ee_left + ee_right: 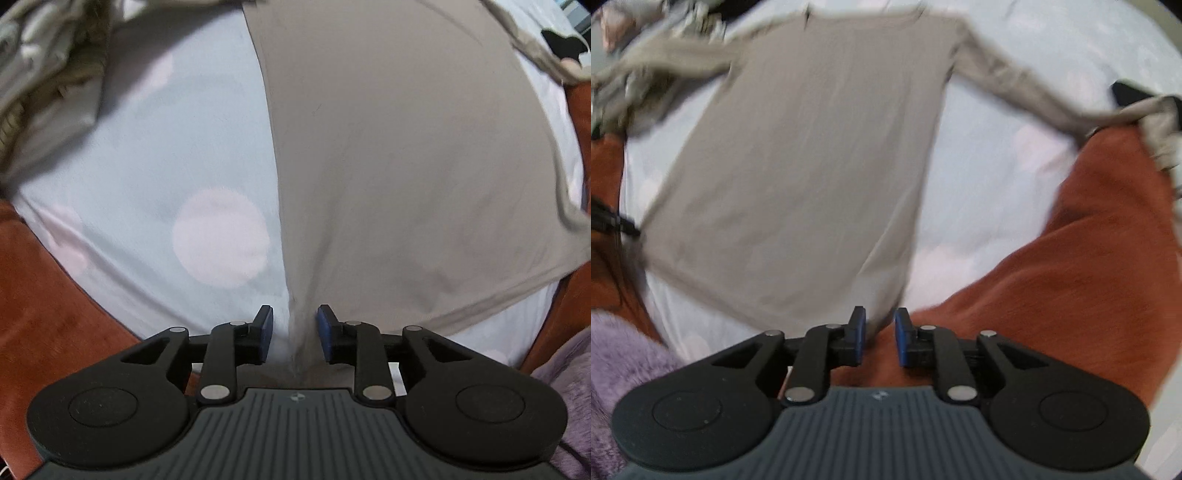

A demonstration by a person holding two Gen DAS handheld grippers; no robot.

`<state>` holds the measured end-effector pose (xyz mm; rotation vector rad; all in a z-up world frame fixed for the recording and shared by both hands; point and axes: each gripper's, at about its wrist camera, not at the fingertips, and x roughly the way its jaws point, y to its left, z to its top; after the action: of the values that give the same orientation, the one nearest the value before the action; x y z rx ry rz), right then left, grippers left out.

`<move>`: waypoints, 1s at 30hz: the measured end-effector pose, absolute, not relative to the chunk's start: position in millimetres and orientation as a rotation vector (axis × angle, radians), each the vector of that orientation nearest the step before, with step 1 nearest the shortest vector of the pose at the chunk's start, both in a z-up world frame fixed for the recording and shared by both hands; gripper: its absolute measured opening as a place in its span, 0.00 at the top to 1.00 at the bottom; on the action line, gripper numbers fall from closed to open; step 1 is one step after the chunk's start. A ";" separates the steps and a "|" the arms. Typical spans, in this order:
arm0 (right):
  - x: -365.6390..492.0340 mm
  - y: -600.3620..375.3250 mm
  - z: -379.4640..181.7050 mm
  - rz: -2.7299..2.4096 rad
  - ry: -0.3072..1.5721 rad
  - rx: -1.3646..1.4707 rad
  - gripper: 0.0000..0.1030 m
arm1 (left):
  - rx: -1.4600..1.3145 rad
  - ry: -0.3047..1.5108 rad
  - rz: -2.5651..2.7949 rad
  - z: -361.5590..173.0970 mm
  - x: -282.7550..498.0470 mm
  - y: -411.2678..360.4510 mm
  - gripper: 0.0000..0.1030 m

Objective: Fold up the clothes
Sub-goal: 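Grasp a sleeve cuff with the right gripper and lift it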

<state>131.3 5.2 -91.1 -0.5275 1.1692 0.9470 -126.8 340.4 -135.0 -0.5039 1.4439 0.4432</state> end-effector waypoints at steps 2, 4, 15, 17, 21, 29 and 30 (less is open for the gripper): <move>151.6 -6.5 -70.3 0.908 1.094 -0.459 0.81 | -0.485 1.396 0.458 -119.3 -123.5 345.8 0.68; 178.1 -20.7 -50.7 0.840 1.020 -0.373 0.80 | -0.452 1.344 0.474 -103.9 -118.3 349.6 0.67; 346.1 -111.2 -68.3 0.451 1.050 0.394 0.68 | -0.385 1.220 0.484 -78.0 -64.7 348.9 0.66; 362.7 -115.9 -85.7 0.430 1.084 0.498 0.68 | -0.391 1.231 0.476 -80.0 -55.2 347.1 0.66; 381.2 -113.5 -111.9 0.409 1.111 0.599 0.68 | -0.393 1.254 0.462 -86.4 -40.5 345.8 0.66; 397.8 -111.7 -121.4 0.441 1.083 0.674 0.95 | -0.453 1.269 0.462 -99.5 -23.3 349.4 0.66; 400.0 -112.2 -113.6 0.450 1.055 0.663 0.95 | -0.453 1.267 0.460 -99.8 -21.3 349.1 0.66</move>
<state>400.0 -112.2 -113.6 0.6634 1.0552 0.4504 -21.3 349.1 -99.8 -0.4526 1.2674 0.4601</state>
